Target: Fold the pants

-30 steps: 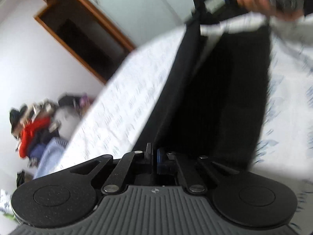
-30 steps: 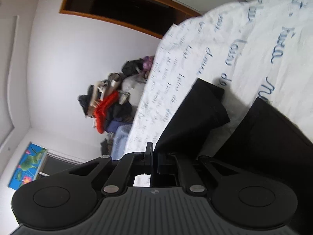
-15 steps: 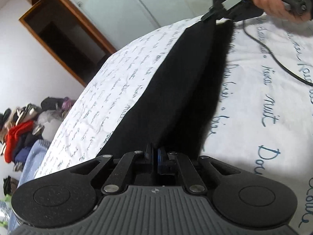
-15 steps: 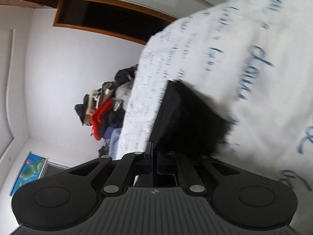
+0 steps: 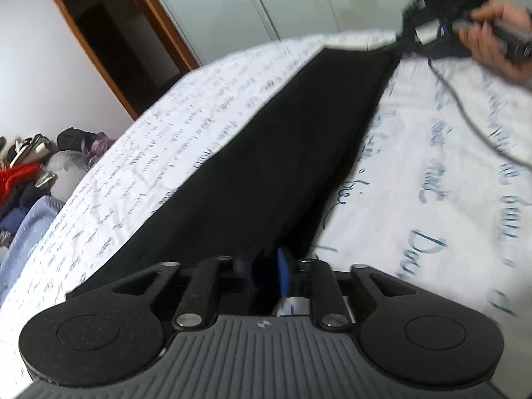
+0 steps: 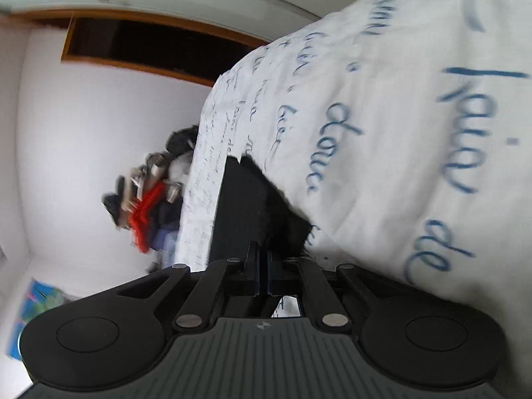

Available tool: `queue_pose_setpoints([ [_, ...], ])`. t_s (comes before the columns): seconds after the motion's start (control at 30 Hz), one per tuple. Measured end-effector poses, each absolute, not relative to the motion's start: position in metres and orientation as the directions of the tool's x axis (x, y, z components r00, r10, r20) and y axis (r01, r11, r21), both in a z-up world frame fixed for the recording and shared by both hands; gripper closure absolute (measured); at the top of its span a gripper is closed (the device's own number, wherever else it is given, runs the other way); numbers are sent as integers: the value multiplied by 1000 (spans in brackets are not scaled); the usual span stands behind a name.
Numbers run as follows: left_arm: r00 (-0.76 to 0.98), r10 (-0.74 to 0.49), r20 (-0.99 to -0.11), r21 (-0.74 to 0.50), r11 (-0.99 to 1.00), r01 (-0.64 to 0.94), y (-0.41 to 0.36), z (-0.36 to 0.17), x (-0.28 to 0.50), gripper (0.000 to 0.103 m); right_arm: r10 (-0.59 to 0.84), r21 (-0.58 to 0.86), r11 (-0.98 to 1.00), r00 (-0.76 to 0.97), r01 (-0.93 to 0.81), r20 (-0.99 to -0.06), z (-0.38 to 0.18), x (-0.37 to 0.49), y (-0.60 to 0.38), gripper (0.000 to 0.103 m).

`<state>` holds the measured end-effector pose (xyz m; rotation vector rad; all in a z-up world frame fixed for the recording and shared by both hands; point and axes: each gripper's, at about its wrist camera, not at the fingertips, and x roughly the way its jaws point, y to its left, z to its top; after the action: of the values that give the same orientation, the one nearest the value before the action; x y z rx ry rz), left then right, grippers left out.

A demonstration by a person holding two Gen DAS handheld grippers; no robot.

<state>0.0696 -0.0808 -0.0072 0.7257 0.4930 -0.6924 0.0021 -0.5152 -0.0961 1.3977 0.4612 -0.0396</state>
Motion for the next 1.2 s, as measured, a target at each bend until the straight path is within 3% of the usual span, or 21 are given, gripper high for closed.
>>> queue_pose_setpoints([
  [0.07,701,-414,-580,413,593,692,-57,2,57,45,205,926,216,913,308,-352,-87,-11,-517,95],
  [0.13,743,-391,-543,387,669,635,-32,10,48,37,163,905,271,910,329,-380,-75,-24,-518,90],
  [0.3,844,-175,-506,296,885,360,24,11,57,38,193,901,335,916,275,-352,-49,-18,-500,89],
  [0.4,845,-62,-532,368,881,297,33,-1,58,46,278,902,388,909,190,-311,-28,6,-468,86],
  [0.47,840,-69,-538,423,840,340,31,-5,51,46,392,901,417,871,120,-297,-17,29,-438,63],
  [0.5,839,-82,-538,444,818,365,30,-5,47,46,463,902,424,837,79,-291,-14,44,-414,39],
  [0.53,843,-89,-531,472,795,382,28,-6,44,48,529,906,421,800,43,-283,-13,57,-391,29],
  [0.7,842,-22,-539,562,735,378,30,-22,51,47,824,953,298,517,-50,-230,-29,116,-271,29],
  [0.9,835,-33,-549,533,756,380,44,-30,58,53,902,946,319,326,-61,-283,-39,154,-180,29],
  [0.97,821,-55,-568,481,788,385,51,-27,63,70,901,937,342,307,-71,-305,-42,155,-170,29],
  [1.07,811,-96,-576,405,829,385,62,-20,63,78,885,918,395,282,-33,-371,-58,149,-168,31],
  [1.2,807,-137,-574,323,868,376,79,-2,51,87,895,930,366,284,-24,-345,-58,140,-173,30],
])
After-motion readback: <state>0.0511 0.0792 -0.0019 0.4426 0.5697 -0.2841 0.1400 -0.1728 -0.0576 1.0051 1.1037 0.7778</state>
